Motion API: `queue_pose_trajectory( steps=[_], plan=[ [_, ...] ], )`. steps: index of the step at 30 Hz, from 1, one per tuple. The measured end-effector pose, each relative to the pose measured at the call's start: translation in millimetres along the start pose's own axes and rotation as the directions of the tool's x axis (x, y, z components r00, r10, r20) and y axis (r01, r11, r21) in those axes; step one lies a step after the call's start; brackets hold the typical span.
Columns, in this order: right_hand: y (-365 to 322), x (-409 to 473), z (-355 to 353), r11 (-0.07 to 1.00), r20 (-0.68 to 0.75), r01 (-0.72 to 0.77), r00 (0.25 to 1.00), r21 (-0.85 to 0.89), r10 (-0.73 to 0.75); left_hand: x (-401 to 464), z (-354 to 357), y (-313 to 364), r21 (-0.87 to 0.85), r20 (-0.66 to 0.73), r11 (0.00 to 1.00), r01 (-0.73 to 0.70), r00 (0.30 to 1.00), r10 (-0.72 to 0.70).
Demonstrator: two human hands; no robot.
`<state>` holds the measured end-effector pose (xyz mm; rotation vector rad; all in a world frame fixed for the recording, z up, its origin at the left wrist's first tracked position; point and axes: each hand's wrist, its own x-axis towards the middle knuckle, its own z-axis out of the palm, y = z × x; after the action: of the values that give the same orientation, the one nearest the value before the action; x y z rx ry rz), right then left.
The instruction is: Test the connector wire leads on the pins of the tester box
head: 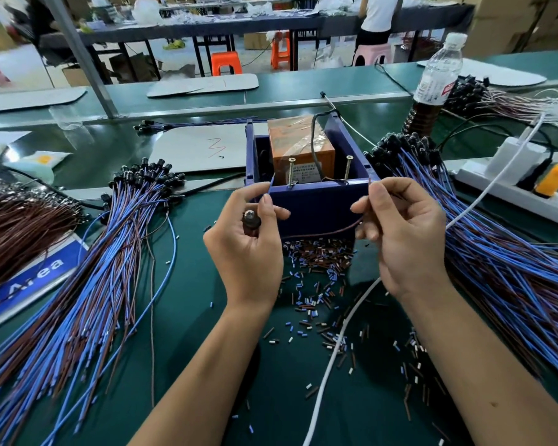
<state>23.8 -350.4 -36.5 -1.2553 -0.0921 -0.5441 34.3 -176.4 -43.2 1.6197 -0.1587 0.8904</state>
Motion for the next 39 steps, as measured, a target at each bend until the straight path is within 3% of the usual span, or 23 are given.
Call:
queue_pose_trajectory(
  steps=[3,6,13,24,39],
  plan=[
    [6,1,-2,0.974,-0.079,0.136,0.985,-0.180,-0.152,-2,1,-1,0.005,0.024,1.000,0.026,0.999,-0.026],
    [9,-1,-2,0.926,-0.068,0.203,0.969,-0.317,-0.236,-2,2,-1,-0.013,0.044,0.999,0.037,0.998,-0.037],
    [11,-5,0,0.841,-0.003,0.289,0.945,-0.457,-0.326,-2,2,-1,-0.039,0.056,0.998,0.053,0.997,-0.051],
    [15,-4,0,0.826,-0.018,0.303,0.935,-0.476,-0.353,-2,3,-6,-0.076,0.114,0.995,0.064,0.992,-0.055],
    [14,-5,1,0.783,0.026,0.318,0.932,-0.534,-0.361,0,5,-4,-0.030,0.082,0.999,0.045,0.996,-0.042]
  ],
)
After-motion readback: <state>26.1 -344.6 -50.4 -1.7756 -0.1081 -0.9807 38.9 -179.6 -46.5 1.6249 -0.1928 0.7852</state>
